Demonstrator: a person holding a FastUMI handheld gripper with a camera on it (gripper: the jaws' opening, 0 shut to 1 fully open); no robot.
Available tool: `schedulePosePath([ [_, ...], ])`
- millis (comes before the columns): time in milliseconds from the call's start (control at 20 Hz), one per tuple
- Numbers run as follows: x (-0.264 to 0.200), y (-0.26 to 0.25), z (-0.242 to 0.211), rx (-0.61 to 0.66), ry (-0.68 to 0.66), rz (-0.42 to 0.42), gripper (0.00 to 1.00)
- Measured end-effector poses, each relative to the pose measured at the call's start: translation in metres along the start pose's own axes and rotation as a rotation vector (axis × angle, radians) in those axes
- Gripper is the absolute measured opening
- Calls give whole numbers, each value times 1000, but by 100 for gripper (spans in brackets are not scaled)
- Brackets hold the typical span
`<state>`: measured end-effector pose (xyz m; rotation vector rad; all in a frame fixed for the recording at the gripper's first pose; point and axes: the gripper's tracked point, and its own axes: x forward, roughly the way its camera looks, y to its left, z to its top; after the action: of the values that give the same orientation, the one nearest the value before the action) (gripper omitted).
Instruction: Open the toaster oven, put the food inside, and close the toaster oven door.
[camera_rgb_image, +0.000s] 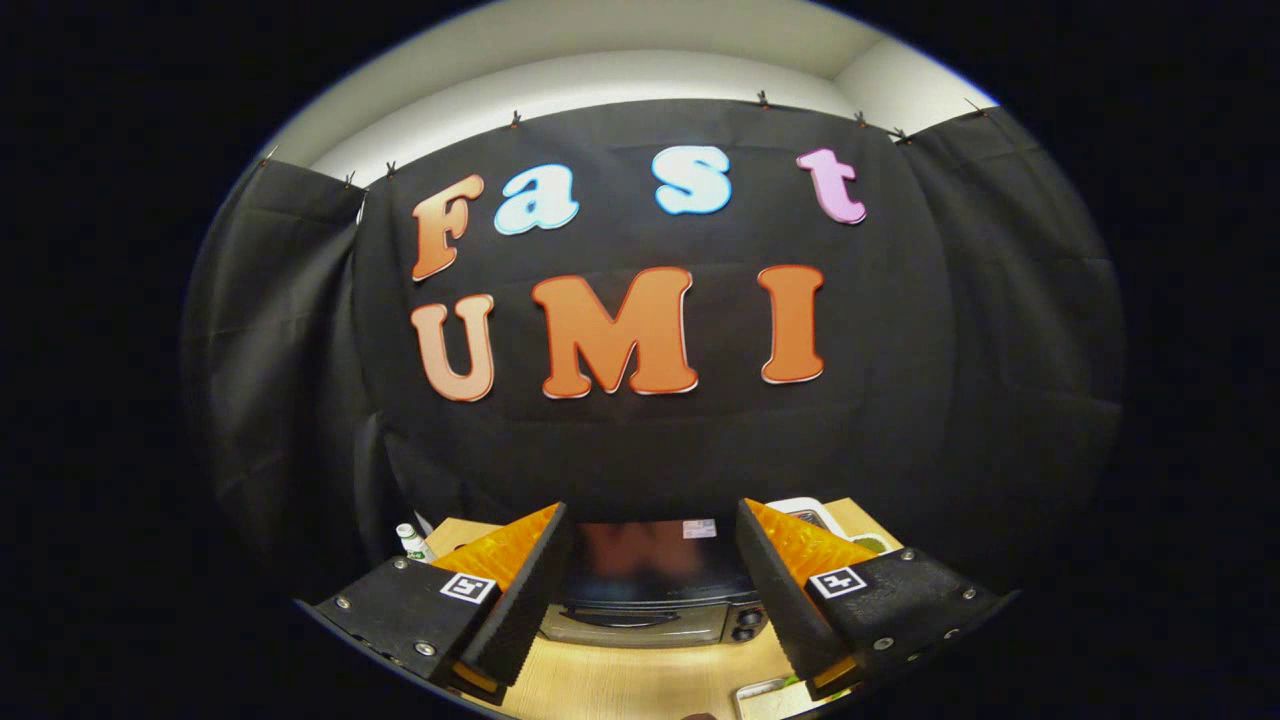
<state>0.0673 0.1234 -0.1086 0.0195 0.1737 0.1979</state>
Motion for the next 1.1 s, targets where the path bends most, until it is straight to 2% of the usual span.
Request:
schedulePosePath([
  [200,38,28,-64,-58,109,41,98],
  [450,82,36,-139,-108,231,-4,98],
  [600,99,37,-170,-153,284,-21,99],
  [750,106,37,-201,-106,370,-33,100],
  [800,106,38,-202,-76,359,-32,100],
  [1100,92,38,-204,-86,374,-36,100],
])
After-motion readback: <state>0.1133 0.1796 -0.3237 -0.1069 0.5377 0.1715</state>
